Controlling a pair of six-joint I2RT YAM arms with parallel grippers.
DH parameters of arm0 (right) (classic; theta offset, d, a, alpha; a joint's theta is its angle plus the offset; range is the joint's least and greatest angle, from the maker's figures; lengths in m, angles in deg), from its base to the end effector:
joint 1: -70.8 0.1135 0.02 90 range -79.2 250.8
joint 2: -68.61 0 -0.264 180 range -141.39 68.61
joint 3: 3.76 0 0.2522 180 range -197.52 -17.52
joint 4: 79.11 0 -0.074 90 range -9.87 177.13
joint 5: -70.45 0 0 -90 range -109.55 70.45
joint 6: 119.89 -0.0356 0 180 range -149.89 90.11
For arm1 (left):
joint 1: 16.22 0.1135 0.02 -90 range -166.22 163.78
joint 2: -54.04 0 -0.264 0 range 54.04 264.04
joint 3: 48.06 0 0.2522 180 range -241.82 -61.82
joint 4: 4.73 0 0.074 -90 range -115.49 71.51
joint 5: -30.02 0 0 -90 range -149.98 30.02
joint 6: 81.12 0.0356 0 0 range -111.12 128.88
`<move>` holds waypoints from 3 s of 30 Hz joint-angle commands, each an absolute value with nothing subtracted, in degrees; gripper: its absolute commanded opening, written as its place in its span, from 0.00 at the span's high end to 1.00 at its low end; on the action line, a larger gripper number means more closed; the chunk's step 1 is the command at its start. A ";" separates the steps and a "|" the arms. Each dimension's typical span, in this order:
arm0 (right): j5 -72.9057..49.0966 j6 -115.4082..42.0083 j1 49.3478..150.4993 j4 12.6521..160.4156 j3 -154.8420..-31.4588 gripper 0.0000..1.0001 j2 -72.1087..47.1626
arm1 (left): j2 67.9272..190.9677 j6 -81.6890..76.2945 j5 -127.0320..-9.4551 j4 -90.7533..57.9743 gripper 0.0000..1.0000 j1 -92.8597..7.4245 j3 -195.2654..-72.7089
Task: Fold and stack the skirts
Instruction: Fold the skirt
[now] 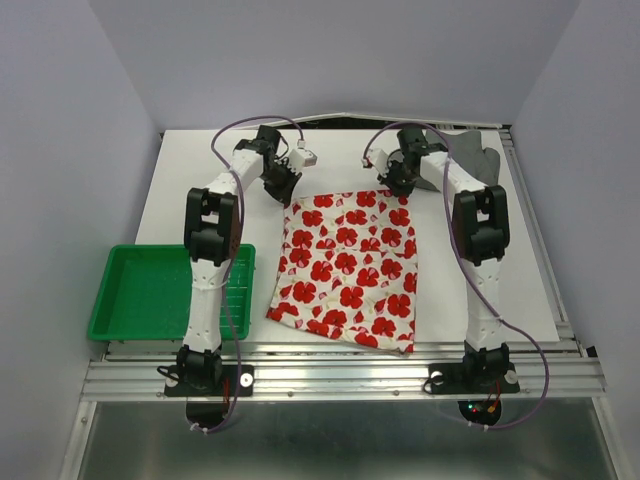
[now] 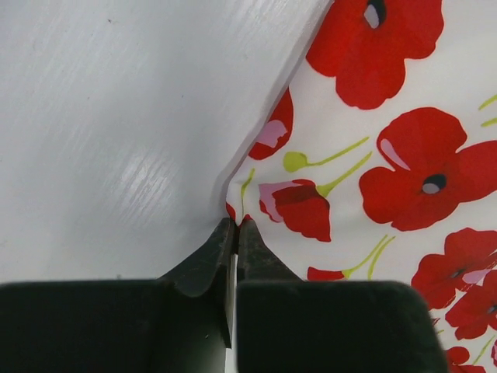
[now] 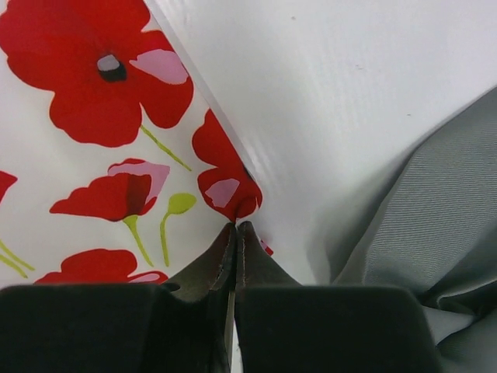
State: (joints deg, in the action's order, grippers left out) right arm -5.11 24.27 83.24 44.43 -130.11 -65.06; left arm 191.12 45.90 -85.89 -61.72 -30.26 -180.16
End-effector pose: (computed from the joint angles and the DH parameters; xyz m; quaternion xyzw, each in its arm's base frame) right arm 0.4867 0.1165 0.1750 -0.5543 0.7919 0.0343 0.2539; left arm 0.4953 -0.1399 0.1778 0.4565 0.8298 -0.1661 0.2746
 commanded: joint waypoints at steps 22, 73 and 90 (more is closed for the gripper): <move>-12.78 20.82 82.66 54.70 -145.32 0.99 -60.95 | 167.61 44.12 -82.04 -40.92 1.00 -29.40 -166.86; -9.70 17.22 86.79 54.16 -83.01 0.99 -17.88 | 130.24 56.26 -77.74 -39.68 1.00 -38.27 -115.44; -5.22 15.73 86.79 54.96 -75.70 0.99 -17.10 | 133.50 54.24 -76.07 -35.98 0.96 -41.79 -108.31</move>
